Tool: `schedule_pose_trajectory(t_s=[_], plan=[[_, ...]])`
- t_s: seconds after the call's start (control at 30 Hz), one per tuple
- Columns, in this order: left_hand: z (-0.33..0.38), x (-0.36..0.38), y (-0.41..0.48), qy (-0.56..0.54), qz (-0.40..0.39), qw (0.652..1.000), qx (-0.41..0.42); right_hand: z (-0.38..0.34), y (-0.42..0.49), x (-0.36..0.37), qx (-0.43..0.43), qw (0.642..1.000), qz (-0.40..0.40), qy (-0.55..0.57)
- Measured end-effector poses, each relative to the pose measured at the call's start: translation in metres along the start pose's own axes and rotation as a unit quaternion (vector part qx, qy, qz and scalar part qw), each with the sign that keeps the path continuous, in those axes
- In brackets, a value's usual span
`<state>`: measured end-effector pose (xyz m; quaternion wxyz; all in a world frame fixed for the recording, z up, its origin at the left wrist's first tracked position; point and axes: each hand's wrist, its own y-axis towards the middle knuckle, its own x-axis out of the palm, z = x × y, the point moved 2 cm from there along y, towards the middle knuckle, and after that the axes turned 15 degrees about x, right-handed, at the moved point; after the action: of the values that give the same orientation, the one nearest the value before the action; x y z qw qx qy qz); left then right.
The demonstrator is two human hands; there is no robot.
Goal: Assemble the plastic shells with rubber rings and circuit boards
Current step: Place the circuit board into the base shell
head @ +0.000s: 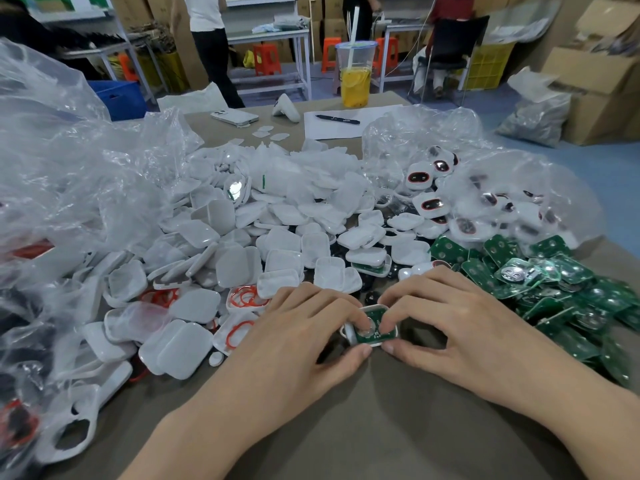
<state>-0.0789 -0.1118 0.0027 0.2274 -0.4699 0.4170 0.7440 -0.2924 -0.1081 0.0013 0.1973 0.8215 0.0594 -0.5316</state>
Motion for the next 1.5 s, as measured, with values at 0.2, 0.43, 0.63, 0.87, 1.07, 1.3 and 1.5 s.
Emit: schedule_pose_trajectory(t_s=[0.2,0.43,0.63,0.87,1.07,1.3,1.5], plan=[[0.001,-0.001,0.0,0.013,0.013,1.0,0.012,0.001,-0.002,-0.002,0.04,0.999,-0.016,0.016],[0.004,-0.009,0.002,0.06,0.086,0.993,0.058,-0.007,-0.004,-0.015,0.032,0.996,0.054,0.061],[0.007,-0.013,0.001,0.067,0.13,0.987,0.07,-0.01,-0.006,-0.019,0.017,0.991,0.1,0.085],[0.006,-0.013,0.0,0.072,0.144,0.984,0.078,-0.01,-0.005,-0.018,0.014,0.991,0.098,0.091],[0.001,-0.007,0.001,0.064,0.065,0.994,0.059,-0.005,0.0,-0.009,-0.021,0.997,0.067,0.035],[-0.001,-0.001,-0.001,0.033,-0.032,0.998,0.029,-0.001,0.001,-0.002,0.006,0.999,-0.03,0.014],[0.001,-0.003,0.002,0.023,-0.031,0.999,0.015,0.001,0.001,-0.002,0.067,0.996,-0.058,0.033]])
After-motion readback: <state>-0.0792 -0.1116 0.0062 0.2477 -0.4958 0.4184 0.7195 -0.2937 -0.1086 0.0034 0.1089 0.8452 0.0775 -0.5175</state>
